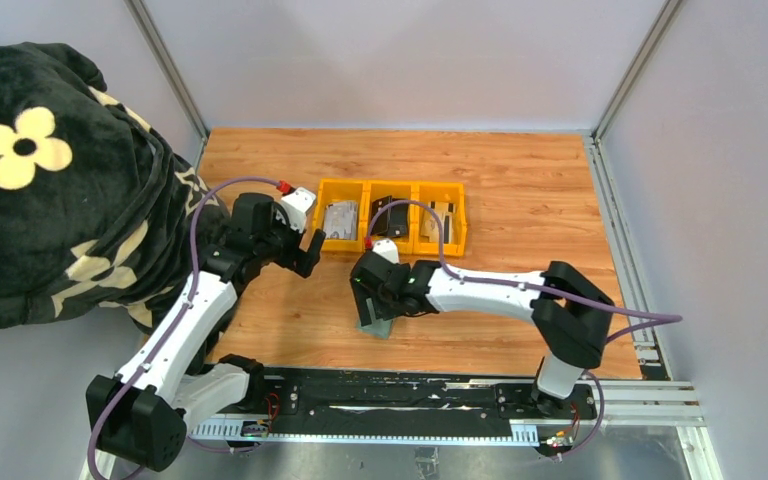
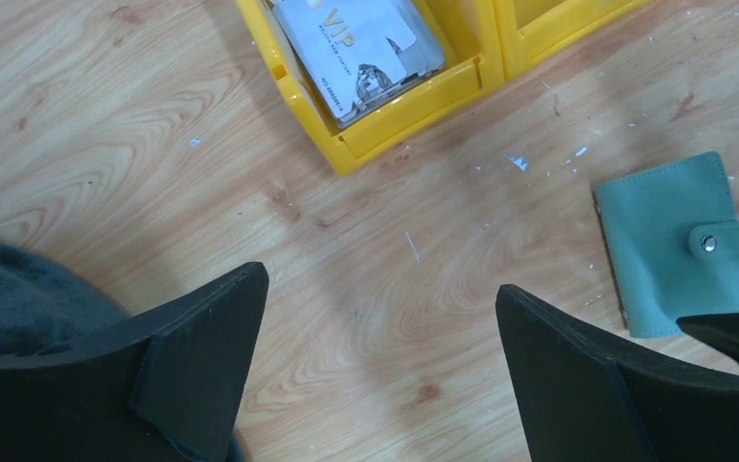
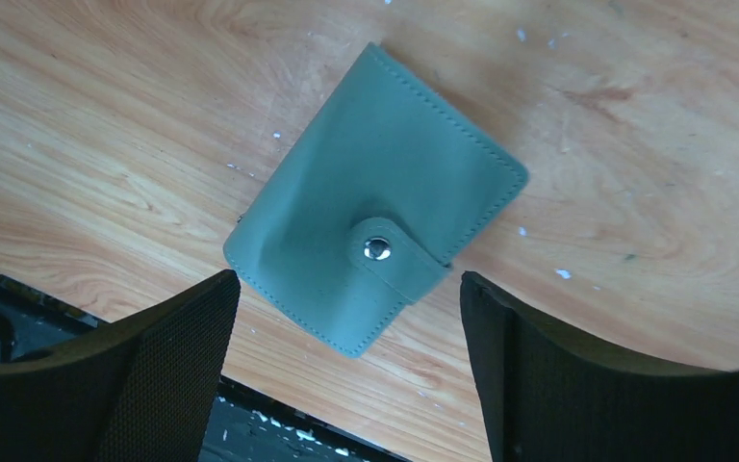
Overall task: Take the credit cards out of the card holder
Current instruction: Pick up the card holder from the center of the board.
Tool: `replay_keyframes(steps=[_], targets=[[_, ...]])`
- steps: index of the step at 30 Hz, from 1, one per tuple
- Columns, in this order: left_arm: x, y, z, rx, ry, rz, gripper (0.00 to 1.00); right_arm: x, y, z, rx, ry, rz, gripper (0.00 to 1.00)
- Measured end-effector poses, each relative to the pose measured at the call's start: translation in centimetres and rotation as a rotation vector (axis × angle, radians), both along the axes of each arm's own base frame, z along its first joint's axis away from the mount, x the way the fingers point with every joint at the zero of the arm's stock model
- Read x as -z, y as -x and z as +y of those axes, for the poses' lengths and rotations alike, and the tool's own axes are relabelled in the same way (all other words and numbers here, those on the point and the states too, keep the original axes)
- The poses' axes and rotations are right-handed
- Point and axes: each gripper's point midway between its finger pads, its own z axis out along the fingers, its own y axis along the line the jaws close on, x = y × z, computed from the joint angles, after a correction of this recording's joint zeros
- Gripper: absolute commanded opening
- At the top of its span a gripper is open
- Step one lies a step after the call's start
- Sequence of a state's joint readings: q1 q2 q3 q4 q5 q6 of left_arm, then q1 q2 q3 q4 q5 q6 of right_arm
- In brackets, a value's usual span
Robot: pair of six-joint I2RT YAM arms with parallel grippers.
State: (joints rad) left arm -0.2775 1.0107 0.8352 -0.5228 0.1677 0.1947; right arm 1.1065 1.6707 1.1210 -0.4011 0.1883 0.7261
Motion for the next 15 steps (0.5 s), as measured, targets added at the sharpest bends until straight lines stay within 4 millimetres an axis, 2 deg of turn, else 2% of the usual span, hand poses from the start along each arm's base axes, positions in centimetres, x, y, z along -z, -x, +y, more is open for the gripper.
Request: replay_keyframes(steps=[5, 9, 15], targets=[[0.2, 0.2, 0.2, 0.009, -0.019, 0.004, 1.00, 1.7, 1.2, 1.3, -0.011, 0.062, 0.010, 0.89], [0.0, 0.6, 0.4, 0.018, -0.027, -0.001, 1.00, 2.6, 1.2, 1.3, -0.003, 0.120, 0.001, 0.89], [-0.9, 0.9, 0.5, 0.031, -0.034, -0.035, 1.00, 2.5, 1.1, 0.8, 0.011, 0.143, -0.018, 0.90]])
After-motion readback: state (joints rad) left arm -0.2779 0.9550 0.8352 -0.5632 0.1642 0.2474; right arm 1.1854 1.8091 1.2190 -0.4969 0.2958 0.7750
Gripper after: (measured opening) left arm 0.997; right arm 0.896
